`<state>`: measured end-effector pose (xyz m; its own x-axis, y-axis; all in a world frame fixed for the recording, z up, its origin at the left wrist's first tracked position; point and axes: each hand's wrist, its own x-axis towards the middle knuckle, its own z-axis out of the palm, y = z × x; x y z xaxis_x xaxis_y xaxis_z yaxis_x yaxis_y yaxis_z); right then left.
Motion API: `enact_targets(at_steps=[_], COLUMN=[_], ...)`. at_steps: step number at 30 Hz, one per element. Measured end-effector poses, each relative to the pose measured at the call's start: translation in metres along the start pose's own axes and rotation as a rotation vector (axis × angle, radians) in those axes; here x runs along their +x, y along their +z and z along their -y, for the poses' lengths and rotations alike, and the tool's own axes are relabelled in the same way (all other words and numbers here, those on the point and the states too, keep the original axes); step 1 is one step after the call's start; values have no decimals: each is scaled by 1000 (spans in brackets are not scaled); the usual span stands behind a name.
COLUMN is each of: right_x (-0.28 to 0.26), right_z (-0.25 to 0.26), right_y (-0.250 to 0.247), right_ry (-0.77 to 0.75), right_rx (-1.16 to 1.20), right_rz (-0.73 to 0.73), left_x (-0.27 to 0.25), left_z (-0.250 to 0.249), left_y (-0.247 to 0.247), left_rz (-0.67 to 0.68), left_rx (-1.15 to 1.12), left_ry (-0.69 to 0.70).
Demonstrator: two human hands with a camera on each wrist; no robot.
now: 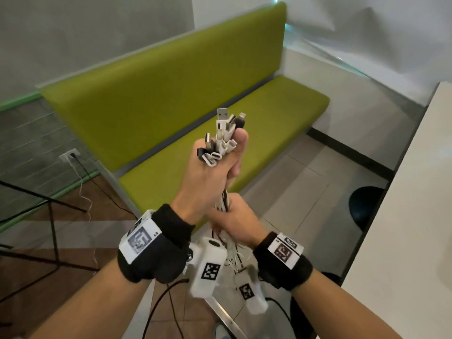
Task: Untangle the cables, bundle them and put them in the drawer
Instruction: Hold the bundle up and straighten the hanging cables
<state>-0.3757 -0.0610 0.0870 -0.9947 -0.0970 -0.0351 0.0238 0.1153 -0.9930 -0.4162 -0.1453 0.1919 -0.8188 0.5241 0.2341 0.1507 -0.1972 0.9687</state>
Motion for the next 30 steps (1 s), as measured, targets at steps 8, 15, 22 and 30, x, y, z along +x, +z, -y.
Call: enact_targets(at_steps=[8,15,22,30], right_x=[10,15,7,10], right_z=[-65,-107,-179,-220], right_y=[6,3,-5,5], right_ry=[37,330,575,751], right_rx=[-210,-443,-685,-728], right_rz=[-95,-15,271,282], left_x=[-6,8,21,31], left_z=[-6,-17,-28,-18], left_y=[-10,-23,-34,-51], left_rz=[24,7,-20,-41], left_rx=[48,29,-60,-6], left_ry=[50,79,116,71])
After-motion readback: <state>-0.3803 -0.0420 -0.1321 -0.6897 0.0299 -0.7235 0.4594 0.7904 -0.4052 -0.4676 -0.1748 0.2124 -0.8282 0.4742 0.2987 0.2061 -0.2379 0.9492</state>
